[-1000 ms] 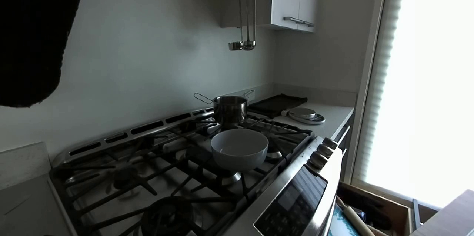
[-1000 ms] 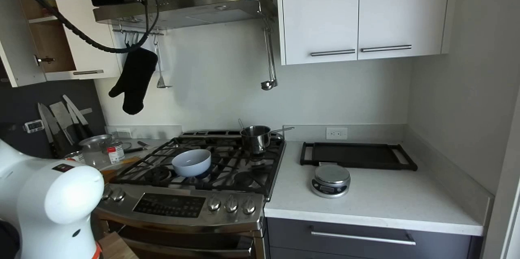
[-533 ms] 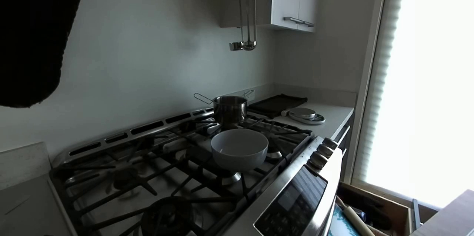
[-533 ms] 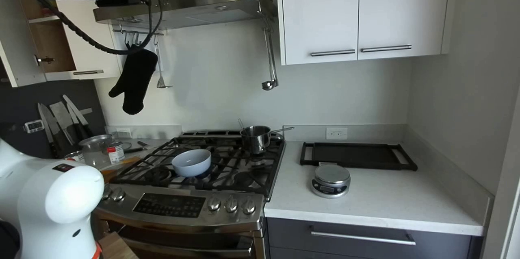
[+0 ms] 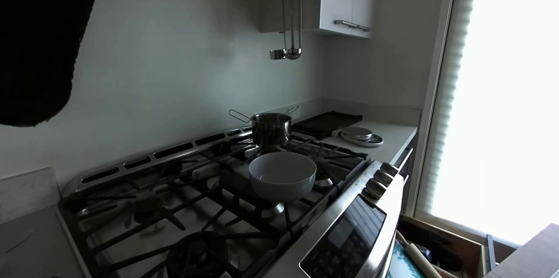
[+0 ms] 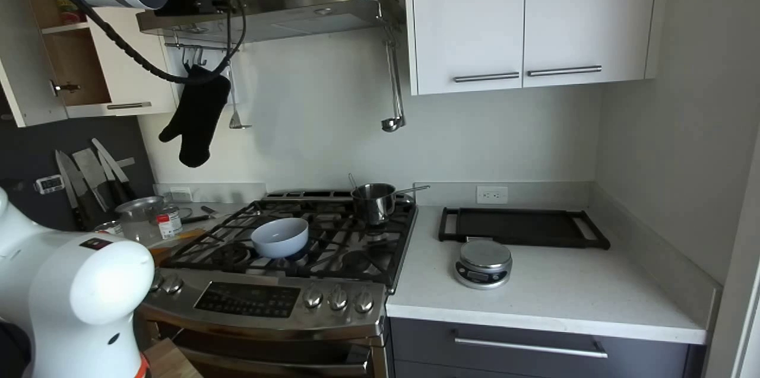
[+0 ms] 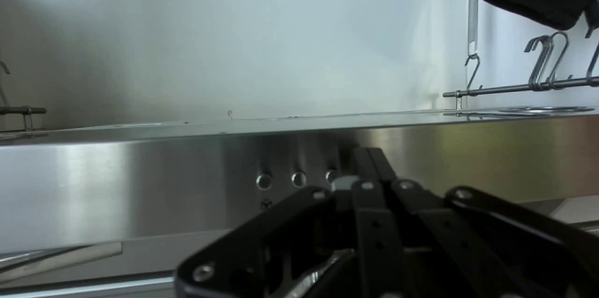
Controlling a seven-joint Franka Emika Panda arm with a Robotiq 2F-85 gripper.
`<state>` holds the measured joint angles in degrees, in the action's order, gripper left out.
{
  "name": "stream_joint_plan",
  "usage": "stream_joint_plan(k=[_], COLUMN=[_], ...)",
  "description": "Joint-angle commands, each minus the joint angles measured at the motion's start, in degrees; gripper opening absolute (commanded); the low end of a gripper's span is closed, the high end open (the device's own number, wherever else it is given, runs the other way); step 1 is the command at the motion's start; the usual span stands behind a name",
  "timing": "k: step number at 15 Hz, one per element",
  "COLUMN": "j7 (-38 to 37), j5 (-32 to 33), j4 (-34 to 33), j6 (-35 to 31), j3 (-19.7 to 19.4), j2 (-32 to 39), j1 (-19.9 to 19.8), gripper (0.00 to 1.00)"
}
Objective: Push the far left button on the kitchen hob
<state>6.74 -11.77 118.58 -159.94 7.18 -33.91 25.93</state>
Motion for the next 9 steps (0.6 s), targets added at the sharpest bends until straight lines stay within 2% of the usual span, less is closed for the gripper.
stream_joint_plan(k=[1,9], j7=[0.9,0.5], j5=[-1.8,-1.9], j4=[0.0,-0.4], j6=[-2.6,-5.1], j3=[-1.0,-1.4], j2=[1.2,2.8], j1=[1.8,2.2], gripper=[0.00,0.00])
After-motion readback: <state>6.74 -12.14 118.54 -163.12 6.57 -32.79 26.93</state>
